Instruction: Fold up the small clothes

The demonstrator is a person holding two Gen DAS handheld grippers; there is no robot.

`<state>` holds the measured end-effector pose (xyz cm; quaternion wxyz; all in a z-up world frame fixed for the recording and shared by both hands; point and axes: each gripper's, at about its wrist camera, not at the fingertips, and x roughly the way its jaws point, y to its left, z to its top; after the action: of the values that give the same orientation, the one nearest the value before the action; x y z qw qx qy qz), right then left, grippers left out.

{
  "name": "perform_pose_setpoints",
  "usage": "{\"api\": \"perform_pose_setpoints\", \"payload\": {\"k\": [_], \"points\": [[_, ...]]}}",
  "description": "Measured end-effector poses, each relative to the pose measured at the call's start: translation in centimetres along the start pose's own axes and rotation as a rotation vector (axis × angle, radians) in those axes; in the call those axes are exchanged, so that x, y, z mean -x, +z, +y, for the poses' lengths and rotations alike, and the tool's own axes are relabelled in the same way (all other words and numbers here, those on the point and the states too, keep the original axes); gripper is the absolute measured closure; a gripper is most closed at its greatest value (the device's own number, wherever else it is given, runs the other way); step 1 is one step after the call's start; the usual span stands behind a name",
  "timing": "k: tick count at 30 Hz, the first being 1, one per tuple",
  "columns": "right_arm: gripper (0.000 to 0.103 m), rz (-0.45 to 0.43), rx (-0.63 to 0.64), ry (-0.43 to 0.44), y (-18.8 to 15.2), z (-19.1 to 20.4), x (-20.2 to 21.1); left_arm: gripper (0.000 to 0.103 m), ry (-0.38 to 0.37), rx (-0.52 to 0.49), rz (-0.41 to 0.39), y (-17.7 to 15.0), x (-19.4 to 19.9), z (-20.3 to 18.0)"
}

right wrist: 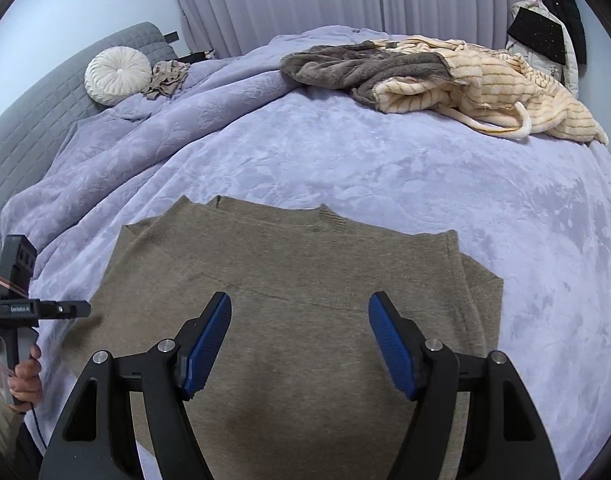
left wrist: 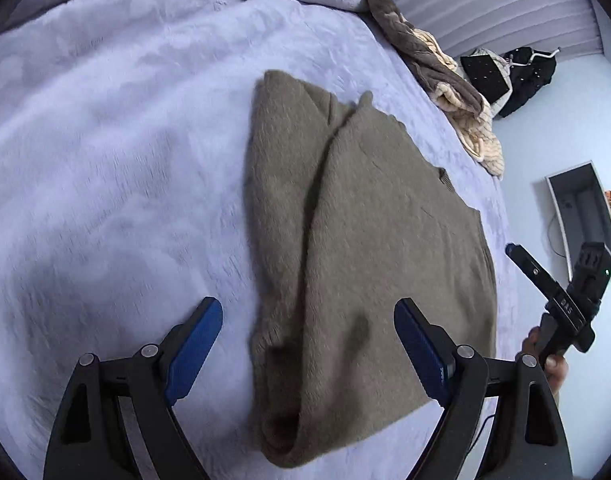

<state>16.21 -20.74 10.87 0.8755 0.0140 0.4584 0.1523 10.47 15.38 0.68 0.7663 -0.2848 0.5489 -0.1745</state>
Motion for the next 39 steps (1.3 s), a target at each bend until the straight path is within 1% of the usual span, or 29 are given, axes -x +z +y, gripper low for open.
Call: {"api": "perform_pose_setpoints", "payload": {"k": [3,5,8,11,16,18,20,22,23,25,26,27,30,32,33,34,35,36,38,39], "points": [[0.028,0.023,0.025,0.028,0.3,2.6,-0.6,0.015,-0.083,0.015,0.004,-2.0,-0.3,0.1],[0.028,0.043,0.038,0.044,0.8,4.2,-1.2,0.015,-0.072,0.017,-0.006,-2.6,-1.0,0.0],[0.028,0.084,0.06,0.049,2.0,7.2,-3.0,0.015,-0.041,-0.017,-0.031,-3.2,-1.0,-0.4],[0.026,0.146,0.039,0.07,3.3,9.7,-5.1,0.015,-0.062,-0.006,-0.041,-3.6,-0.4,0.1],[0.026,0.248,-0.003,0.061,5.5,13.6,-9.6,0.015,-0.145,0.048,-0.085,-5.0,1.5,2.1],[0.026,0.279,-0.014,0.044,6.2,15.4,-11.5,0.015,-0.167,0.054,-0.093,-5.3,1.5,2.5],[0.026,0.319,-0.02,0.027,6.9,17.3,-13.6,0.015,-0.158,0.031,-0.089,-5.5,1.5,2.3],[0.026,0.355,-0.017,-0.016,7.3,19.1,-15.8,0.015,-0.148,0.015,-0.092,-5.7,1.7,2.0],[0.026,0.377,-0.017,-0.037,7.4,20.0,-17.0,0.015,-0.155,0.015,-0.098,-5.9,1.8,2.0],[0.025,0.419,-0.025,-0.042,7.4,21.5,-18.8,0.015,-0.197,0.027,-0.12,-6.5,2.3,2.7],[0.02,0.432,-0.017,-0.064,7.3,22.3,-19.5,0.015,-0.214,0.029,-0.126,-6.7,2.4,2.9],[0.015,0.435,0.005,-0.106,7.2,23.0,-20.1,0.015,-0.225,0.021,-0.129,-6.9,2.4,3.0],[0.014,0.455,0.05,-0.219,6.8,24.7,-21.7,0.015,-0.213,-0.005,-0.128,-7.3,2.4,2.7],[0.015,0.458,0.046,-0.236,6.6,25.0,-21.9,0.015,-0.208,0.0,-0.13,-7.3,2.2,2.6],[0.026,0.451,0.047,-0.232,6.6,25.0,-21.7,0.014,-0.205,0.01,-0.129,-7.1,2.1,2.4],[0.037,0.44,0.043,-0.228,6.6,24.8,-21.4,0.008,-0.203,0.02,-0.127,-6.8,1.7,2.1],[0.056,0.433,0.04,-0.237,6.7,24.5,-21.1,0.004,-0.212,0.026,-0.123,-6.1,1.1,1.4],[0.07,0.428,0.023,-0.223,6.8,23.6,-20.6,0.001,-0.215,0.029,-0.122,-5.8,0.9,0.9],[0.079,0.412,-0.016,-0.167,6.9,22.0,-19.4,0.001,-0.16,0.024,-0.121,-5.1,0.0,-0.3],[0.08,0.401,-0.028,-0.13,7.0,21.3,-18.6,0.001,-0.144,0.013,-0.121,-4.9,-0.4,-0.8]]}}
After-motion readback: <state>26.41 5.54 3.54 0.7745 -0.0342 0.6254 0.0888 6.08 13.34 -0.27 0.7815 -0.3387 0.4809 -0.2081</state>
